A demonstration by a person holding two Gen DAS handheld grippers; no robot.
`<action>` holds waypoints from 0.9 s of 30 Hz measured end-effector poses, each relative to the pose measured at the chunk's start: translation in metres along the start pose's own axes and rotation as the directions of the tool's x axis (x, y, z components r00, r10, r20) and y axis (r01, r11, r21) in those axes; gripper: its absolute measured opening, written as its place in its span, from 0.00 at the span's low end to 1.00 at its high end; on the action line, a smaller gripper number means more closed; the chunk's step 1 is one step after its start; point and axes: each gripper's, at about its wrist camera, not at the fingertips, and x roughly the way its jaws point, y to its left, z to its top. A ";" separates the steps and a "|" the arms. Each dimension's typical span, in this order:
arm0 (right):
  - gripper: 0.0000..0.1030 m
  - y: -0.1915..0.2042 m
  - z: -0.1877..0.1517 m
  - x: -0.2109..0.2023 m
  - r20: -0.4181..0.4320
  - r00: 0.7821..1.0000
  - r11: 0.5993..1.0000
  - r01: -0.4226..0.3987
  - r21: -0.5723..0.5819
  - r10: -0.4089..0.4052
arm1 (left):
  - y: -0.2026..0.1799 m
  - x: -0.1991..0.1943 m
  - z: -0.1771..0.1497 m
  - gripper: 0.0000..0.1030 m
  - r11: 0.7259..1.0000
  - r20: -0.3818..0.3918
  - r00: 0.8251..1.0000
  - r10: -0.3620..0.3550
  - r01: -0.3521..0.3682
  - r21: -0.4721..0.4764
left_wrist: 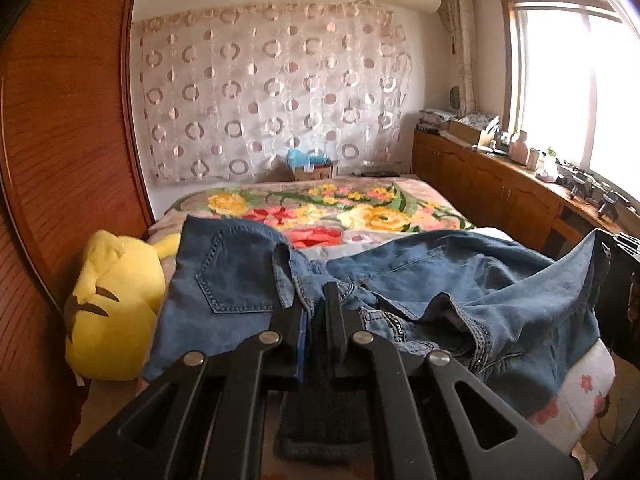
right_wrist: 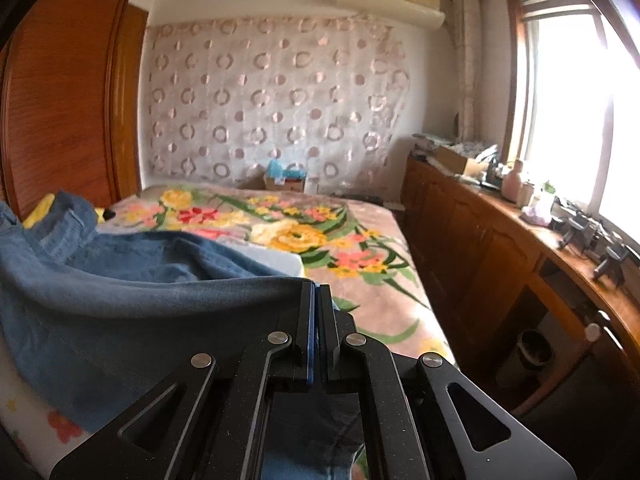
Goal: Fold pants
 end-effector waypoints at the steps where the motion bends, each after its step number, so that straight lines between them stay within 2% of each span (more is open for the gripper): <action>1: 0.00 0.002 -0.001 0.009 -0.012 1.000 1.000 -0.001 -0.005 0.001 | 0.003 0.008 -0.002 0.03 1.000 -0.009 1.000 0.005 -0.005 -0.005; 5: 0.00 0.004 -0.001 0.030 -0.033 0.999 1.000 -0.005 -0.015 0.004 | 0.008 0.025 0.000 0.03 1.000 -0.026 1.000 0.014 -0.014 -0.012; 8: 0.00 0.003 0.007 0.038 -0.021 1.000 1.000 0.017 -0.025 -0.018 | 0.009 0.030 0.011 0.03 0.999 0.000 0.999 0.033 -0.033 -0.009; 14: 0.00 -0.003 0.046 0.048 0.042 0.997 0.998 0.064 -0.028 -0.063 | 0.013 0.045 0.056 0.03 0.999 0.062 0.997 0.050 -0.051 0.015; 19: 0.00 0.003 0.080 0.083 0.066 0.991 0.990 0.119 -0.069 -0.114 | 0.025 0.076 0.082 0.03 0.998 0.072 0.996 0.056 -0.056 -0.002; 23: 0.00 0.008 0.089 0.115 0.042 0.989 0.985 0.148 -0.088 -0.144 | 0.031 0.107 0.088 0.04 0.998 0.042 0.997 0.069 -0.069 -0.004; 27: 0.00 0.017 0.078 0.155 -0.033 0.988 0.982 0.145 -0.118 -0.150 | 0.033 0.132 0.082 0.08 0.997 -0.022 0.997 0.075 -0.075 -0.006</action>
